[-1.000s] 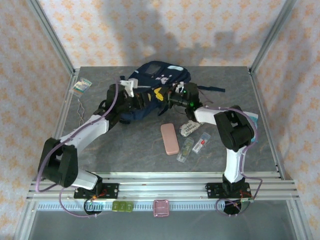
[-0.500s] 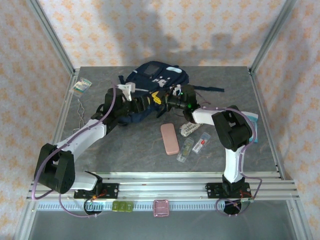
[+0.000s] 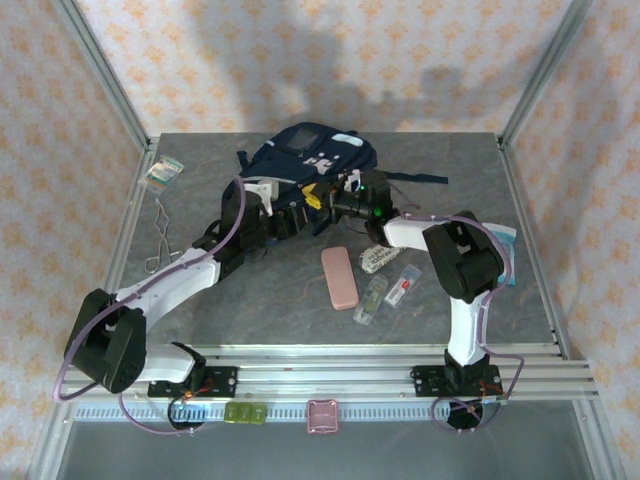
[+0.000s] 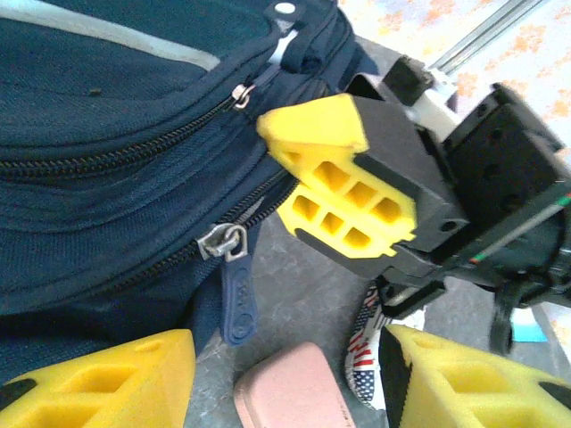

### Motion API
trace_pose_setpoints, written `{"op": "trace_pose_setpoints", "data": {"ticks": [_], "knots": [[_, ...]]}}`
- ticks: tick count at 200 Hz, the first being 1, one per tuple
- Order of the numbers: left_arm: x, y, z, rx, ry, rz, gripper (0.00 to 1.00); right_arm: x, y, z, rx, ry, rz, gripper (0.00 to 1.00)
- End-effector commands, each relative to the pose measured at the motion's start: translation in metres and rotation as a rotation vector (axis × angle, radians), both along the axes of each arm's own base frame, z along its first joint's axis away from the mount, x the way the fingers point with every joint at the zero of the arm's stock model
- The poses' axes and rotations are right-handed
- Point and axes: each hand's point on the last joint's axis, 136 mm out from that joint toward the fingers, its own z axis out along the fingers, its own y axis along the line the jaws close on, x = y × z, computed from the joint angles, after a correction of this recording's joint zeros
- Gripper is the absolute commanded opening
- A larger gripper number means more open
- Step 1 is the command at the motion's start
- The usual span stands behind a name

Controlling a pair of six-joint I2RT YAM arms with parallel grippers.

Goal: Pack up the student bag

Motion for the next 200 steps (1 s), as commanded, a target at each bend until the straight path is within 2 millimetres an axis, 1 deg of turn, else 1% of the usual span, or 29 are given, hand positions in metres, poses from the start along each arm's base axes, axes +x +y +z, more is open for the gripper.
{"op": "trace_pose_setpoints", "data": {"ticks": [1,31,46,73,77,86,100,106,111,121,129,139,150,158,182,200], "knots": [[0.017,0.000,0.008,-0.012,-0.028,0.039,0.58,-0.018,0.020,0.052,0.088,-0.167,0.103,0.00],[0.027,0.005,-0.007,0.033,0.005,0.085,0.58,-0.022,0.022,0.059,0.103,-0.181,0.115,0.00],[0.032,0.014,-0.013,0.064,0.014,0.139,0.60,-0.025,0.025,0.062,0.108,-0.188,0.124,0.00],[0.041,0.029,-0.023,0.138,0.036,0.239,0.58,-0.029,0.029,0.069,0.121,-0.204,0.136,0.00],[0.042,0.032,-0.024,0.147,0.033,0.255,0.56,-0.030,0.030,0.070,0.123,-0.205,0.139,0.00],[0.044,0.034,-0.026,0.165,0.027,0.273,0.44,-0.031,0.031,0.072,0.127,-0.208,0.143,0.00],[0.047,0.036,-0.030,0.190,0.038,0.288,0.37,-0.032,0.032,0.075,0.132,-0.214,0.147,0.00],[0.048,0.035,-0.033,0.199,0.045,0.283,0.29,-0.032,0.032,0.076,0.133,-0.217,0.148,0.00],[0.048,0.035,-0.034,0.207,0.053,0.283,0.24,-0.032,0.032,0.077,0.134,-0.218,0.148,0.00],[0.049,0.036,-0.036,0.218,0.059,0.285,0.22,-0.032,0.032,0.078,0.134,-0.221,0.148,0.00],[0.048,0.036,-0.036,0.222,0.057,0.283,0.15,-0.032,0.033,0.078,0.135,-0.222,0.150,0.00],[0.047,0.038,-0.034,0.224,0.052,0.286,0.11,-0.031,0.032,0.077,0.132,-0.220,0.148,0.00],[0.046,0.038,-0.032,0.225,0.053,0.275,0.09,-0.030,0.032,0.074,0.129,-0.215,0.146,0.00],[0.044,0.037,-0.029,0.220,0.051,0.263,0.00,-0.029,0.032,0.071,0.127,-0.211,0.145,0.00],[0.038,0.036,-0.021,0.214,0.041,0.236,0.00,-0.026,0.029,0.068,0.126,-0.205,0.133,0.00],[0.035,0.041,-0.022,0.230,0.055,0.229,0.00,-0.025,0.029,0.070,0.119,-0.215,0.133,0.00]]}}
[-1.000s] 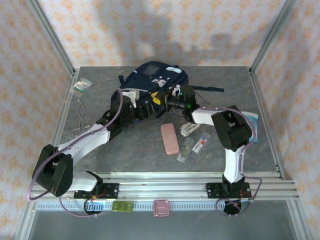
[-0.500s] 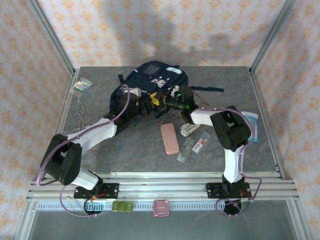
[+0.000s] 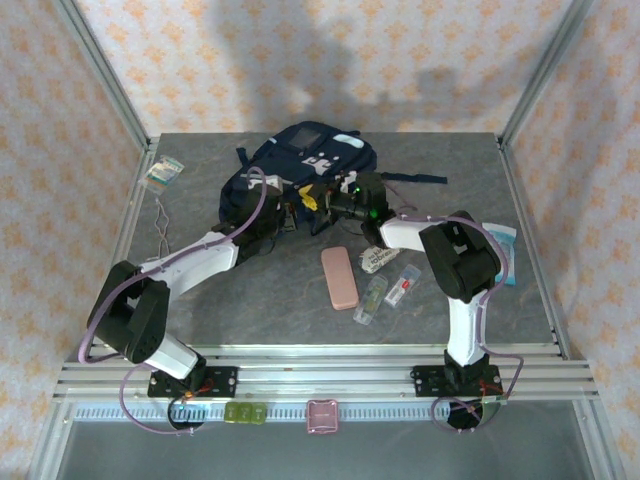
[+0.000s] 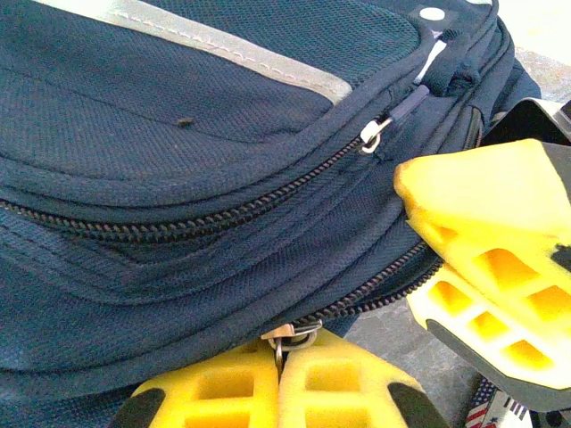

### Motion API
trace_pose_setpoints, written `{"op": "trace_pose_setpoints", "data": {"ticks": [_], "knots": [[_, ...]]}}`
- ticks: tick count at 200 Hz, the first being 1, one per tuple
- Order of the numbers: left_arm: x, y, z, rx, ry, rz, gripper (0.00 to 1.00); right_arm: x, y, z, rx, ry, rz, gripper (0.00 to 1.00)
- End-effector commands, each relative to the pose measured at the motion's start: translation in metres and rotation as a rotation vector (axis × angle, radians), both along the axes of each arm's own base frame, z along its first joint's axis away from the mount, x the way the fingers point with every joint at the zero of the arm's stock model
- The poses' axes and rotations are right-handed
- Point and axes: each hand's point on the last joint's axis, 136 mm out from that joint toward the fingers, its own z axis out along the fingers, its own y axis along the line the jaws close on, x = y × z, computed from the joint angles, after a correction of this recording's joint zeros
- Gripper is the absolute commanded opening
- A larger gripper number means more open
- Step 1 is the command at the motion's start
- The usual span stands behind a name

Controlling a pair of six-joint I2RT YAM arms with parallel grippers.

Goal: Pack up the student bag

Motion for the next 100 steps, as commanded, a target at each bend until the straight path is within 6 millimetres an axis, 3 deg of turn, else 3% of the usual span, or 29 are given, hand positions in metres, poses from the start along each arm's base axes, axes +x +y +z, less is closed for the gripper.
{"op": "trace_pose_setpoints", "data": {"ticks": [1,19,44,77,100], "knots": [[0.001,0.021,0.008,0.045,-0.001,0.038,0.00,-0.024,0.021,0.072,0.120,-0.219,0.146,0.00],[-0.002,0.028,0.010,0.049,0.031,0.028,0.00,-0.019,0.017,0.067,0.075,-0.232,0.132,0.00],[-0.009,0.040,0.013,0.104,0.103,0.012,0.00,-0.008,0.008,0.039,-0.109,-0.240,0.098,0.00],[-0.015,0.038,0.019,0.146,0.176,-0.057,0.00,-0.003,0.004,0.022,-0.250,-0.267,0.085,0.00],[-0.015,0.034,0.019,0.149,0.208,-0.089,0.12,-0.003,0.003,0.012,-0.283,-0.260,0.088,0.00]]}}
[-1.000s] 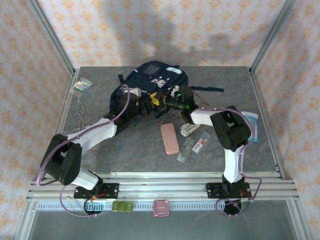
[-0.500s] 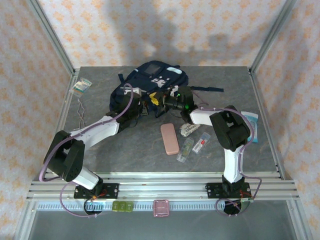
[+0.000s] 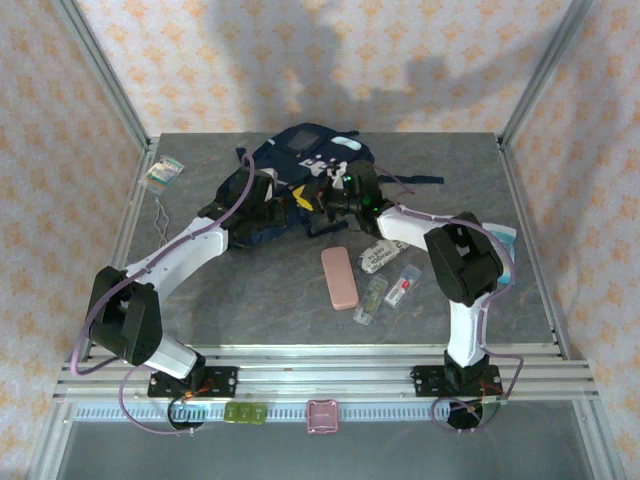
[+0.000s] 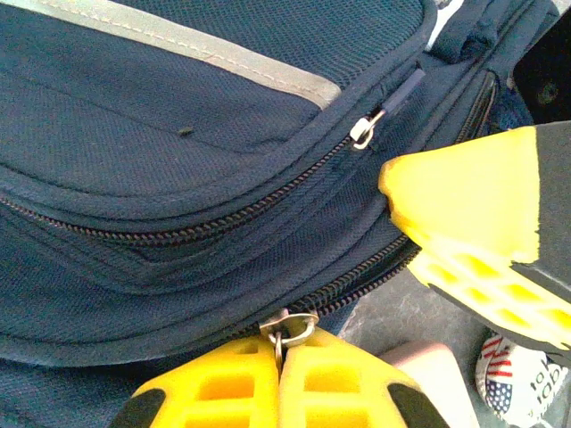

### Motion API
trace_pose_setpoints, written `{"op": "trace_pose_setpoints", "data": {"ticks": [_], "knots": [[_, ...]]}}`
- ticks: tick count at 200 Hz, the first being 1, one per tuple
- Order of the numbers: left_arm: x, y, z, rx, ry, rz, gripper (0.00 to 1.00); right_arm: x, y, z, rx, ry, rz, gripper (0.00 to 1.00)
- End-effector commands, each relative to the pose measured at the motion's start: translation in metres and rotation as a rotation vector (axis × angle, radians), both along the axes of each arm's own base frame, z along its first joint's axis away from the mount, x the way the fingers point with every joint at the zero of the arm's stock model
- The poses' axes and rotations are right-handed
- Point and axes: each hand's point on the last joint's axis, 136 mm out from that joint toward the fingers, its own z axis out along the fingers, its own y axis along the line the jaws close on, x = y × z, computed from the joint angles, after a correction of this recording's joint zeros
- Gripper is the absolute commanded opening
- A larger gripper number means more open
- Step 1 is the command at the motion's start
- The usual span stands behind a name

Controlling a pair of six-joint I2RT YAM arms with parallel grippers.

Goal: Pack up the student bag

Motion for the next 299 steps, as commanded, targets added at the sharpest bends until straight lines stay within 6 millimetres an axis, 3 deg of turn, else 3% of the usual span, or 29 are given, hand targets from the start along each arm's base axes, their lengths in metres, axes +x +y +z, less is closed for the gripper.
{"op": "trace_pose_setpoints", "data": {"ticks": [1,37,51,70,106,132,159,216,235,259,299], "knots": [[-0.002,0.015,0.001,0.063,0.054,-0.004,0.12,0.001,-0.006,0.012,-0.065,-0.104,0.010,0.00],[0.000,0.011,-0.009,0.053,0.074,-0.016,0.20,-0.004,0.000,0.014,-0.052,-0.109,0.032,0.00],[0.002,0.006,-0.011,0.031,0.070,-0.019,0.06,-0.005,0.002,0.017,-0.039,-0.110,0.040,0.00],[0.004,0.005,-0.012,0.018,0.063,-0.012,0.00,-0.006,0.003,0.021,-0.029,-0.116,0.044,0.00],[-0.002,0.016,-0.016,0.070,0.060,0.003,0.00,-0.003,0.002,0.018,-0.037,-0.112,0.037,0.00],[-0.016,0.041,-0.034,0.196,0.085,0.044,0.00,0.006,-0.007,0.020,-0.042,-0.124,-0.004,0.00],[-0.029,0.079,-0.045,0.358,0.080,0.129,0.00,0.017,-0.022,0.026,-0.038,-0.137,-0.035,0.00],[-0.026,0.132,-0.045,0.449,0.040,0.312,0.00,0.017,-0.042,0.030,-0.031,-0.154,-0.060,0.00],[-0.022,0.125,-0.040,0.408,0.025,0.293,0.00,0.020,-0.053,0.021,-0.051,-0.139,-0.073,0.00],[-0.021,0.101,-0.032,0.313,0.007,0.215,0.00,0.036,-0.072,0.005,-0.147,-0.123,-0.092,0.00],[-0.037,0.020,-0.030,0.174,0.002,-0.009,0.00,0.077,-0.094,-0.019,-0.364,-0.100,-0.118,0.00]]}}
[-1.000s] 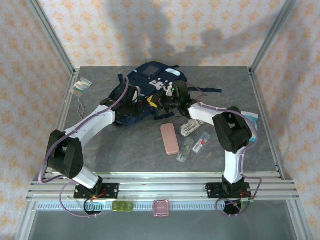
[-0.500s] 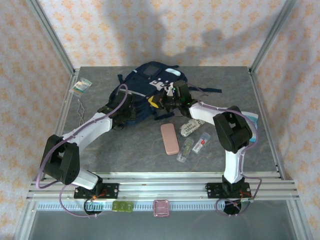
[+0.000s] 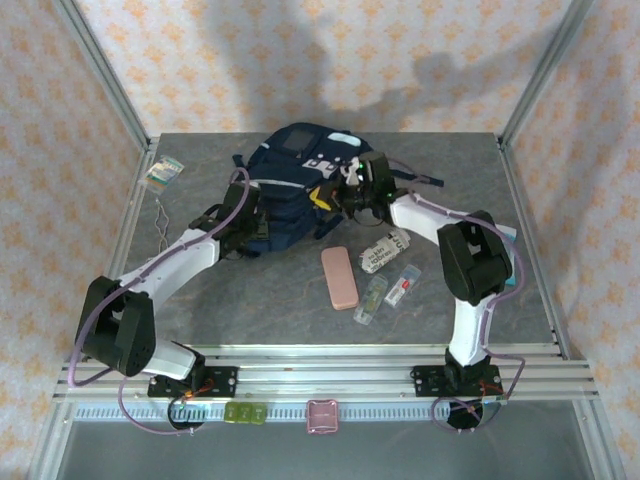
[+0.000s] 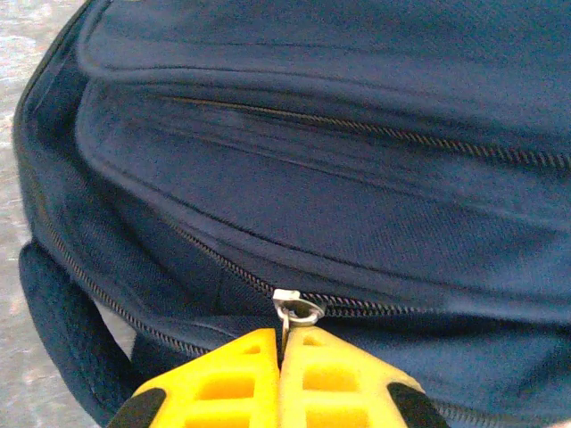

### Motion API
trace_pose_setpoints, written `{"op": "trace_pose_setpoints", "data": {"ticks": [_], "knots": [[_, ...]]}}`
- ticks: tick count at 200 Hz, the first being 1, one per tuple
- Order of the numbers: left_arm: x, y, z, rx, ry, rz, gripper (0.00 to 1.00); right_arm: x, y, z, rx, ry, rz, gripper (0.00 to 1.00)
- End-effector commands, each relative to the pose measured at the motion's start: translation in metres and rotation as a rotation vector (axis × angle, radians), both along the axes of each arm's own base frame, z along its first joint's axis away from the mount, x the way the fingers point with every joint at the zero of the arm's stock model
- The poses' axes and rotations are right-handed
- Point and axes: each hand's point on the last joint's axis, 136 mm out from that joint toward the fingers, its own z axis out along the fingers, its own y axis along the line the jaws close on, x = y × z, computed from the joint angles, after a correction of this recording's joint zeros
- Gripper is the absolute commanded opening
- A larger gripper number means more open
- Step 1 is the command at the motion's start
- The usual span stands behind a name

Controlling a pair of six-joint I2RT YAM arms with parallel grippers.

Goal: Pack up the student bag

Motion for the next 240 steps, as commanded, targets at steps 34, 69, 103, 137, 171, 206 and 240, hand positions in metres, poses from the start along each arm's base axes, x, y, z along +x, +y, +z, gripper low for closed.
{"op": "trace_pose_setpoints", "data": {"ticks": [34,69,103,137,171,206,240], "knots": [[-0.016,-0.088,0.005,-0.152,-0.002,-0.159,0.00,0.095,-0.057,-0.011,-0.228,-0.100,-0.219,0.12],[0.011,-0.110,0.013,-0.158,-0.060,-0.146,0.00,0.091,-0.063,-0.012,-0.282,-0.035,-0.253,0.37],[0.021,-0.116,0.013,-0.142,-0.070,-0.160,0.00,0.038,-0.073,-0.005,-0.225,0.000,-0.253,0.43],[0.020,-0.115,0.006,-0.108,-0.045,-0.174,0.00,-0.009,-0.051,0.000,-0.090,0.035,-0.172,0.44],[0.020,-0.114,0.000,-0.095,-0.033,-0.173,0.00,-0.021,-0.014,-0.009,-0.034,0.070,-0.091,0.43],[0.021,-0.115,0.000,-0.101,-0.032,-0.172,0.00,-0.014,0.003,-0.027,-0.036,0.117,-0.082,0.43],[0.017,-0.107,-0.007,-0.081,-0.023,-0.141,0.01,-0.016,-0.006,-0.041,-0.100,0.139,-0.123,0.42]]}}
